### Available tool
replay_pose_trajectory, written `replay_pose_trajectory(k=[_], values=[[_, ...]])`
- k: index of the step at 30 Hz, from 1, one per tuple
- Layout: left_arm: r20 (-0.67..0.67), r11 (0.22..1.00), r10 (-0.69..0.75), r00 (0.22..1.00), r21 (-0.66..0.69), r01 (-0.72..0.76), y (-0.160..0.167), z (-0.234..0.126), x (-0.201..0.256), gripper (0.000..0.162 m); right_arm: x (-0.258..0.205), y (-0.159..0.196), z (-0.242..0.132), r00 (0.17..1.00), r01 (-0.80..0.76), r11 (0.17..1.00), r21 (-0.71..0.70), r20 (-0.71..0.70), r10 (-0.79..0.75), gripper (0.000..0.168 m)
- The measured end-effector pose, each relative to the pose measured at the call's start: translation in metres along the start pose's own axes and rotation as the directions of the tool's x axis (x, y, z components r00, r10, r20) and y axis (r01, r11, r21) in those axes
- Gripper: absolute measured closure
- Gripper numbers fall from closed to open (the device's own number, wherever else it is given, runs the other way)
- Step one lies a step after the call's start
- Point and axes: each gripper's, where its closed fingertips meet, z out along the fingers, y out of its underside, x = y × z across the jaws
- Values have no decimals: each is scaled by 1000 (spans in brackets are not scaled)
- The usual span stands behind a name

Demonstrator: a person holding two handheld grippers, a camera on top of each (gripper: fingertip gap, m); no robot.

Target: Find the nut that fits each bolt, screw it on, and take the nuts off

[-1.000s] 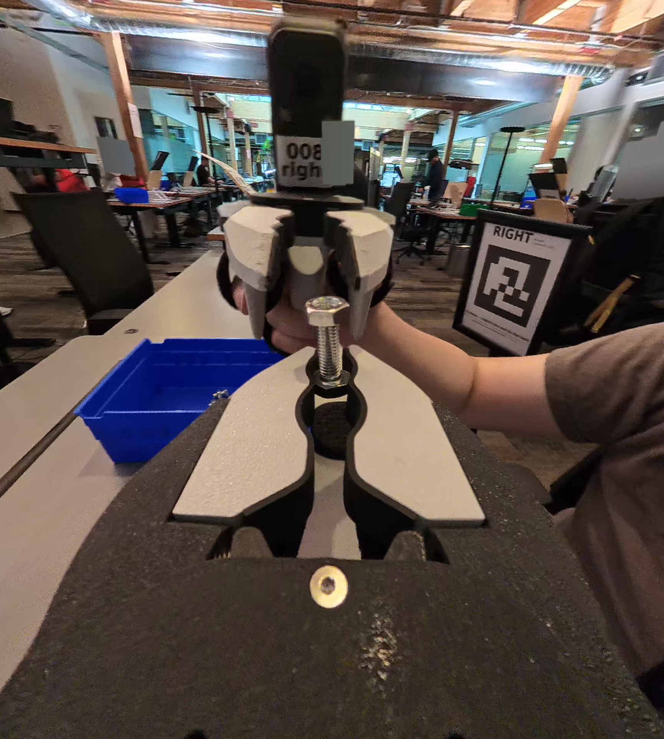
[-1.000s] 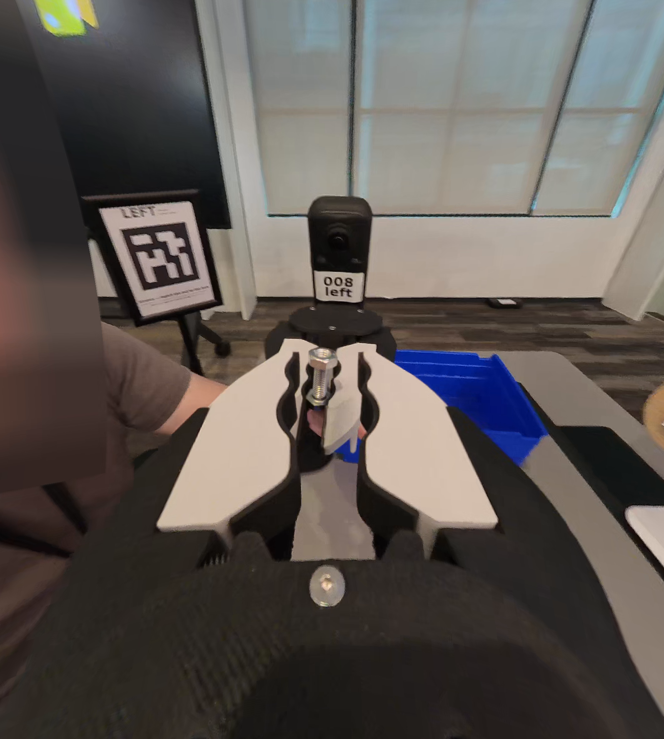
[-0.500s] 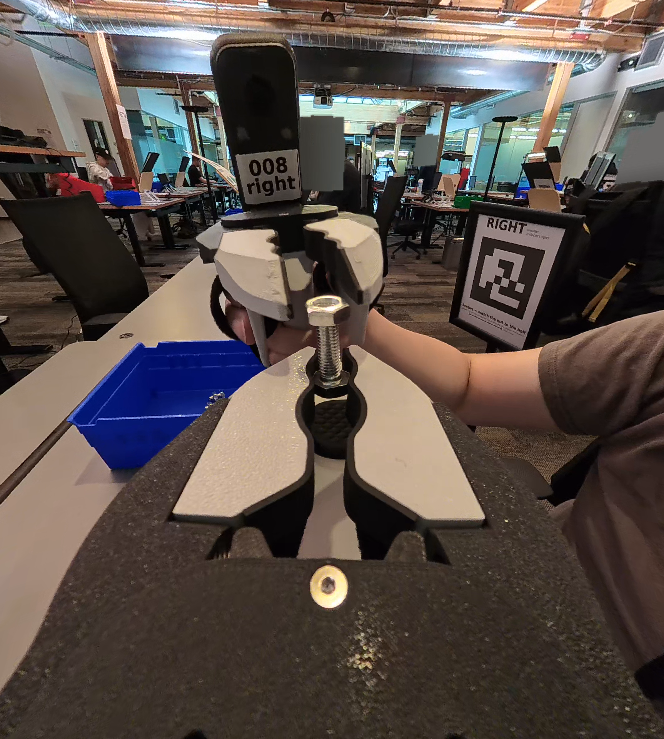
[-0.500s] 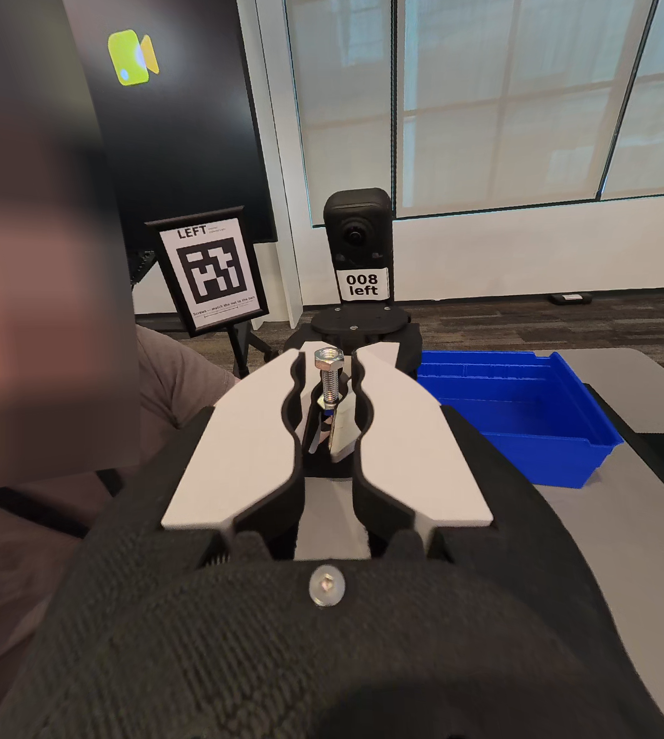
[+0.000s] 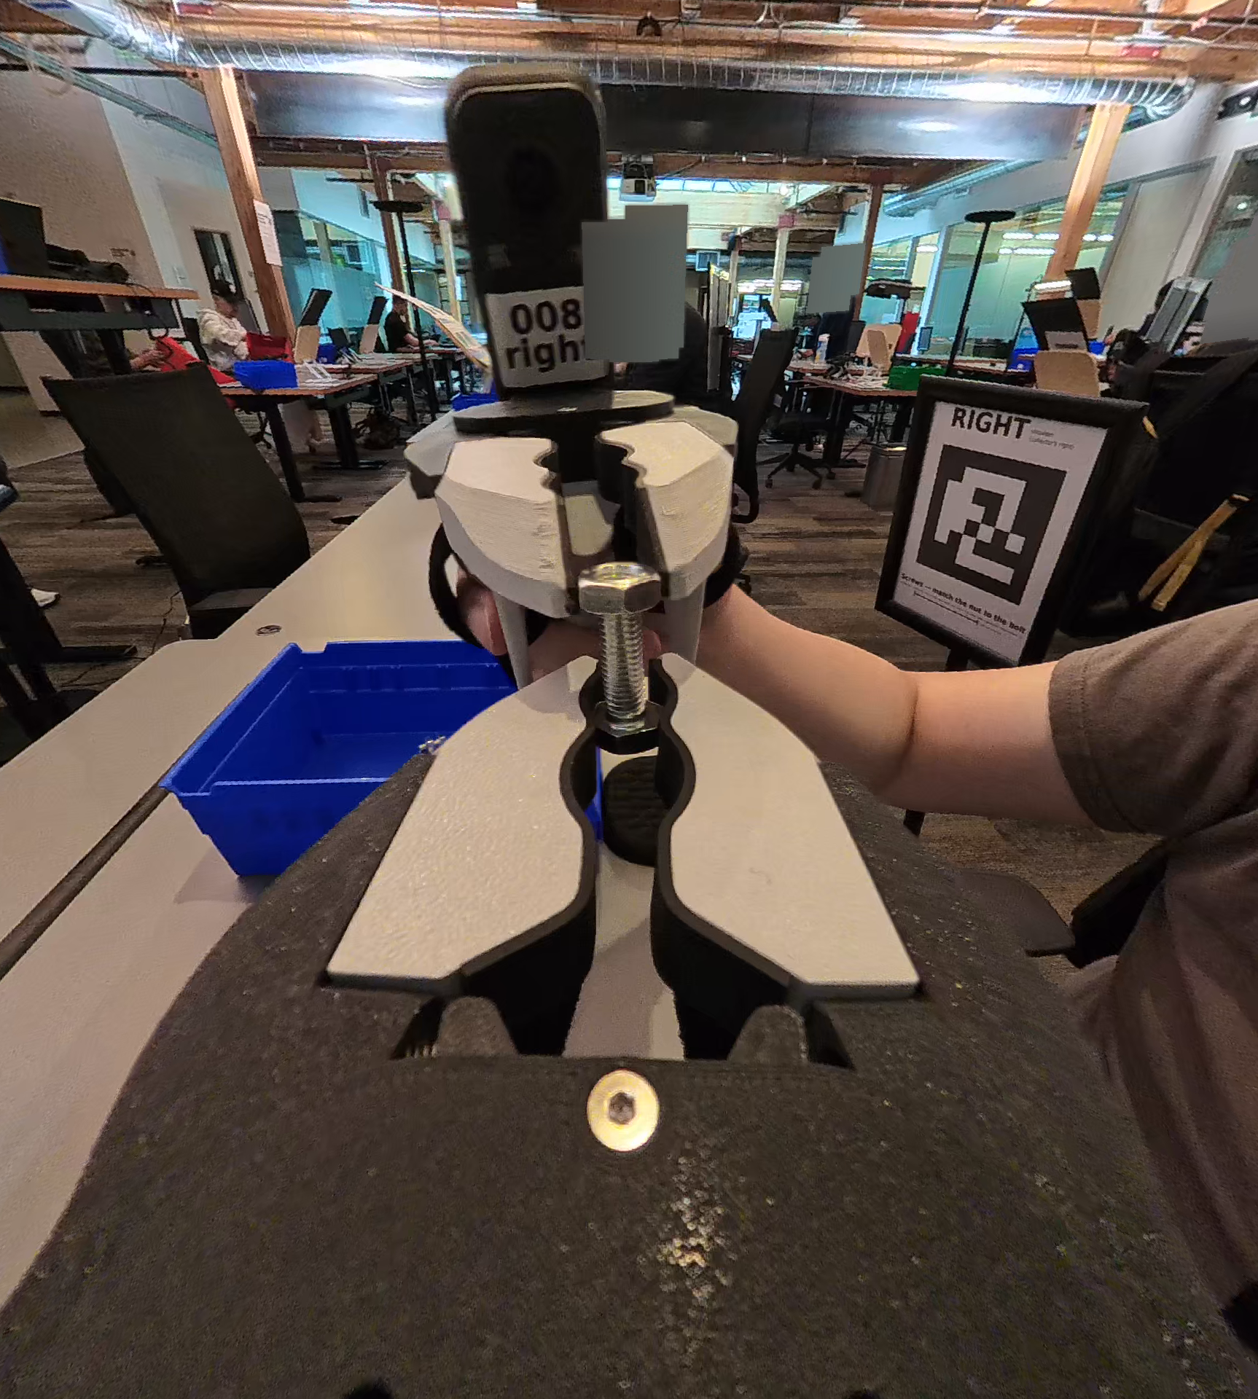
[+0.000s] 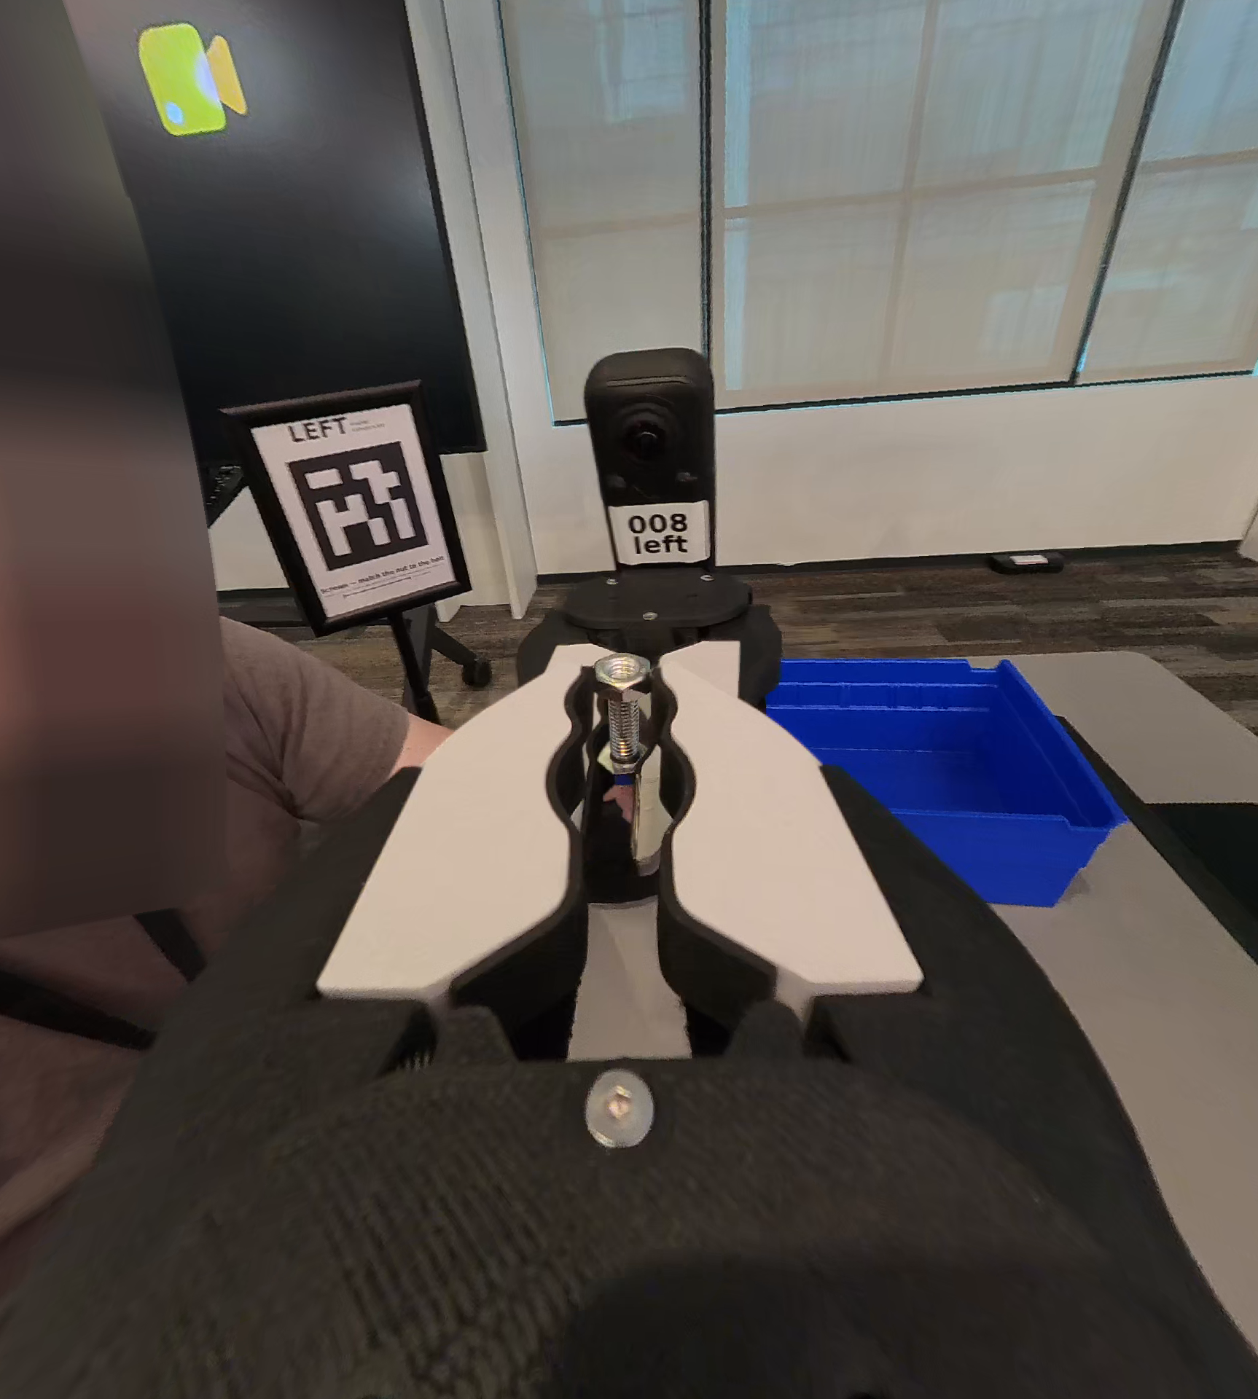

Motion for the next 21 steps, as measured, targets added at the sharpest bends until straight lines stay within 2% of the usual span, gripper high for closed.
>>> replay_pose_trajectory(k=[6, 11, 21], values=[[112, 999, 34, 993, -15, -32, 1, -3, -14, 152, 10, 0, 1, 979, 80, 997, -23, -187, -83, 153], [198, 999, 44, 979, -36, -37, 4, -6, -27, 152, 21, 2, 1, 937, 36, 999, -39, -347, -48, 153], [285, 994, 98, 953, -79, -78, 7, -7, -36, 152, 26, 5, 0, 892, -27, 1000, -15, -451, 17, 153]])
